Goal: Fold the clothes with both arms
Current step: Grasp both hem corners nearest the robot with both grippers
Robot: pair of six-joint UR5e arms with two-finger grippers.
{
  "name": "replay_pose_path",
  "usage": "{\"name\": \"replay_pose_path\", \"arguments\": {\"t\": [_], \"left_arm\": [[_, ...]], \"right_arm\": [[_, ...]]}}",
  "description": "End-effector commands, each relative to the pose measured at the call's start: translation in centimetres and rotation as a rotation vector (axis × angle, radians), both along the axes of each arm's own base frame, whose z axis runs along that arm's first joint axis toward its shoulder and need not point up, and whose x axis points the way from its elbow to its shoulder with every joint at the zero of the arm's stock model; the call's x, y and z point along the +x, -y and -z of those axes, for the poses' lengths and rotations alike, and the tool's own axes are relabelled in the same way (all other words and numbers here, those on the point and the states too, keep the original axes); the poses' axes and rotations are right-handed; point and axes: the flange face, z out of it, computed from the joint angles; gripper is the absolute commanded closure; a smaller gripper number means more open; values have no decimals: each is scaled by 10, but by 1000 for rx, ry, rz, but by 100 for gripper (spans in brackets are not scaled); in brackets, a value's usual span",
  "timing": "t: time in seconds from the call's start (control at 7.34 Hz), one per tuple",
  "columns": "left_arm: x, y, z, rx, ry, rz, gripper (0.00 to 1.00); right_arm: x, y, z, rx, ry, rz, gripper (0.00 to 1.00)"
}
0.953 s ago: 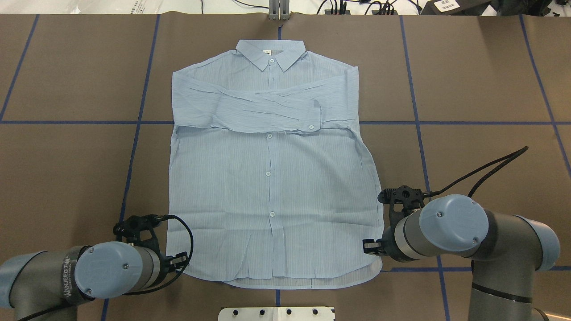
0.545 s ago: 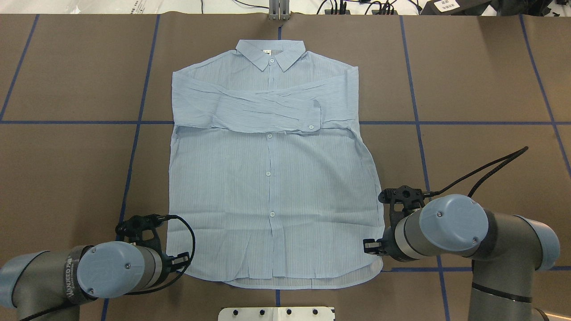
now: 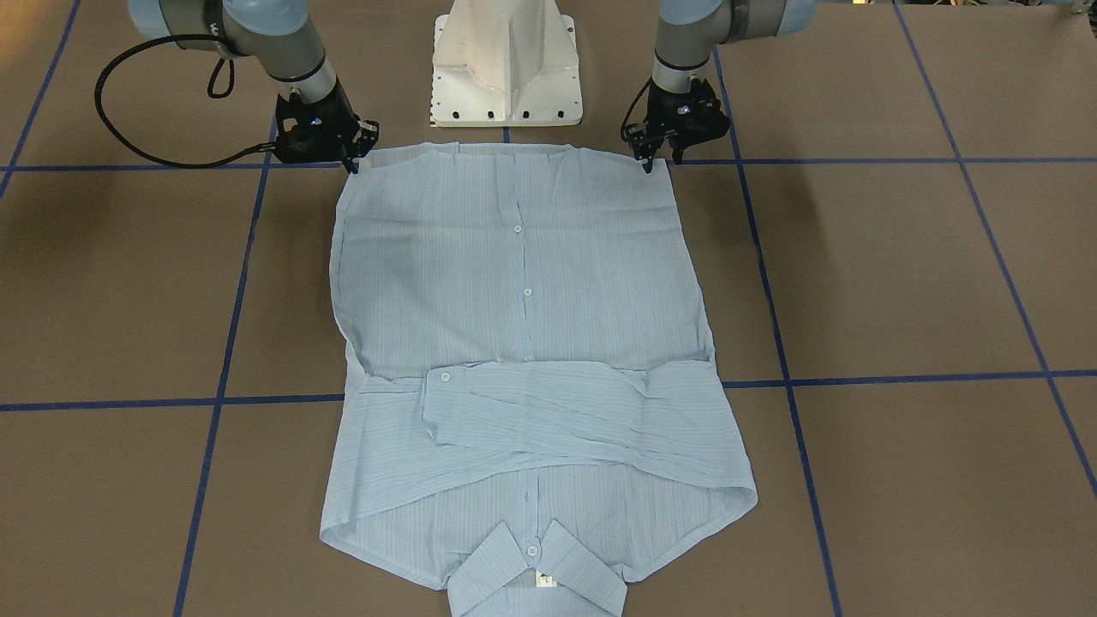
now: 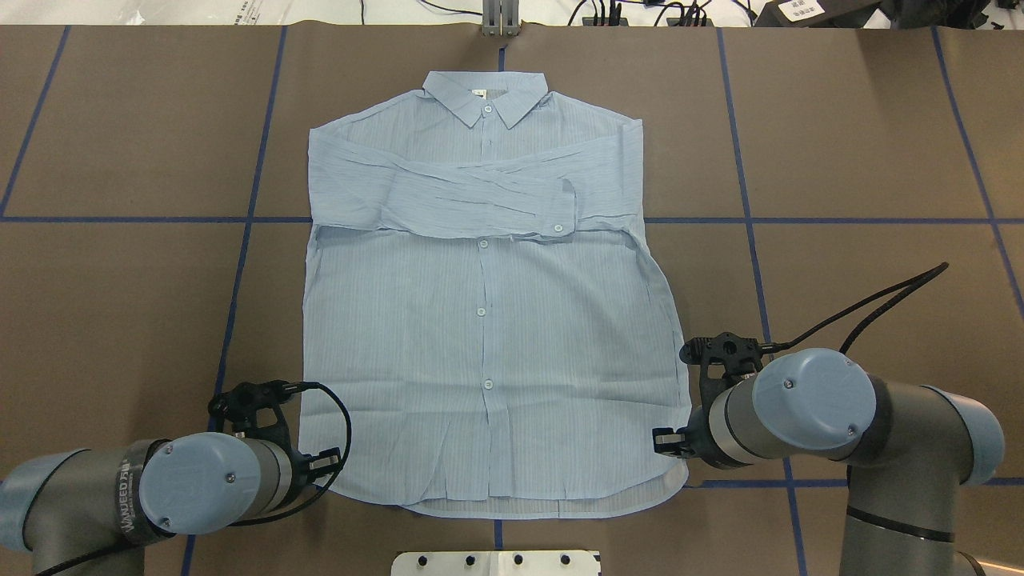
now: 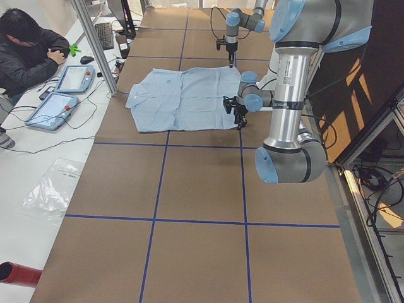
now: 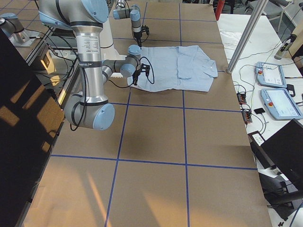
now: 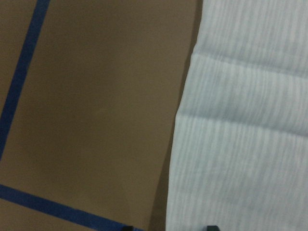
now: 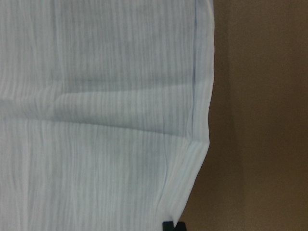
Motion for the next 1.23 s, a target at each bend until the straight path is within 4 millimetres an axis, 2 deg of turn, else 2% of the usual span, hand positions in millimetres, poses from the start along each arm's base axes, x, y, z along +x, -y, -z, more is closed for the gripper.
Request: {"name": "replay_pose_path", "arguments": {"t": [0.0,0.54,1.09], "left_arm": [[0,2,0,4,0,5,45],[0,3,-2,2,6,6,60],[2,4,1,5,-2,7,97]], "right_arm": [[0,0,0,1,-1,1,100],[0,0,-2,0,-5,1,100],[0,1,-2,0,-5,-1,100]]}}
